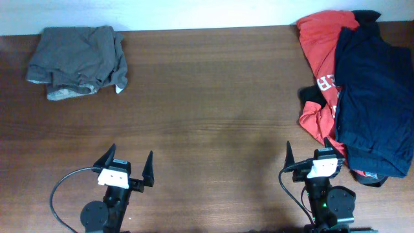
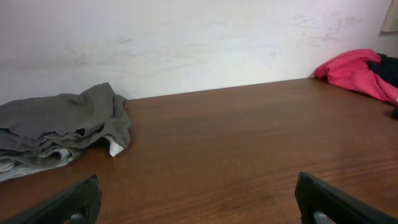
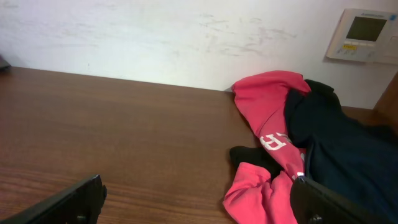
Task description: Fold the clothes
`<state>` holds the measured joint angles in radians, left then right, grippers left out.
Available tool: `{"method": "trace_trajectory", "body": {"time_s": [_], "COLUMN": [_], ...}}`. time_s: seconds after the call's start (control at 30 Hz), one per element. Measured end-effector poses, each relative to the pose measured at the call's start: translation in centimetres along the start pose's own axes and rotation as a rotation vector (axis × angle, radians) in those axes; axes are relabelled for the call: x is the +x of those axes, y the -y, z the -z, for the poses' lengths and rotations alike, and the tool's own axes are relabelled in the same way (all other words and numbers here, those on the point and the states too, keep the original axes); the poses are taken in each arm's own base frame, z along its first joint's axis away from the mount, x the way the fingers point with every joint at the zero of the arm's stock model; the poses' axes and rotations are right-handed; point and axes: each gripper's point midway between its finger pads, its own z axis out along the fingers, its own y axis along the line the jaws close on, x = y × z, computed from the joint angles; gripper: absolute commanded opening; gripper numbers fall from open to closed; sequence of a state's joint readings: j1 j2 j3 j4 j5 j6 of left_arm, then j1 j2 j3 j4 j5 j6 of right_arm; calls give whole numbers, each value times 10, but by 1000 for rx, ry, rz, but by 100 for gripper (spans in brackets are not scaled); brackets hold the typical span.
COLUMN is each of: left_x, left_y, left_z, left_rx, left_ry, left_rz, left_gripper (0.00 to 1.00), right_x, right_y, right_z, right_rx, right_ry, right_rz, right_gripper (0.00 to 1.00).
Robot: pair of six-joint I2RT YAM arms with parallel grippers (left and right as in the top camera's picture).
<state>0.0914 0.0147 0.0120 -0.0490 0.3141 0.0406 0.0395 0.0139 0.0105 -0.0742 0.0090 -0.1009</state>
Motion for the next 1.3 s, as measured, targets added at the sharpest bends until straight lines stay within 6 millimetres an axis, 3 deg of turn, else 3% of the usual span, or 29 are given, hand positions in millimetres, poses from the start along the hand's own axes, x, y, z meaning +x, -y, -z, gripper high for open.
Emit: {"method": "trace_trajectory", "body": {"time_s": [0.73, 1.0, 1.07, 1.17, 1.3], "left_x": [-1, -3, -15, -52, -92], "left_y": [0, 0, 1, 4, 7], "left_z": [0, 0, 0, 5, 18], "left_rx": [0, 0, 7, 14, 12], "left_ry": [4, 11, 63, 212, 382], "left_rz": [-1, -4, -21, -72, -130], "left_gripper": [99, 99, 99, 99, 99], "right_x": [-2, -58, -77, -99, -107], "right_y": [2, 2, 0, -2, -4], "right_z": [0, 7, 13, 21, 25], "right_rx": [10, 3, -12, -28, -42], "right_ry": [6, 240, 322, 418, 442], "right_rz": [1, 1, 5, 11, 15], "right_gripper": [99, 99, 99, 99, 99]}}
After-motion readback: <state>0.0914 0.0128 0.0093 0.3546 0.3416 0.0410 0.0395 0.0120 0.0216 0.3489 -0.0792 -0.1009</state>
